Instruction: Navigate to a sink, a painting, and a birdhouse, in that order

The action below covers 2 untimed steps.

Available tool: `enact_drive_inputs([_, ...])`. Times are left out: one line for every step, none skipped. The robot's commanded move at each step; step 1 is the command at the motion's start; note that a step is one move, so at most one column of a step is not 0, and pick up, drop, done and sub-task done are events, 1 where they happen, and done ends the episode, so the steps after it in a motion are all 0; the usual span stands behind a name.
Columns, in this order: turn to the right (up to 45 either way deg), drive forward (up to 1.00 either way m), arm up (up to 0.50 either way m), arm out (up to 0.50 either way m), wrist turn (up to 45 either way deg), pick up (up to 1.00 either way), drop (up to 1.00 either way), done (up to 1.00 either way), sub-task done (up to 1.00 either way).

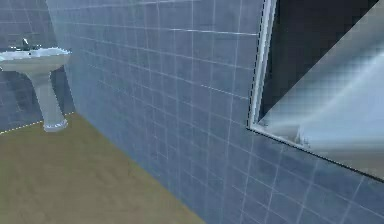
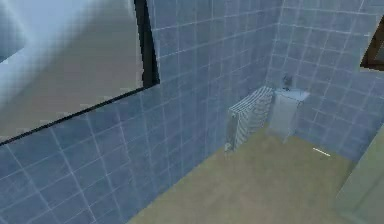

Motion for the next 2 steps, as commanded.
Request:
enact_drive_inputs([-42.0,0.00,0.00,0.00,0.0,0.00,0.00,0.00,0.00])
enact_drive_inputs([0.0,0.30,0.00,0.00,0.0,0.00,0.00,0.00,0.00])
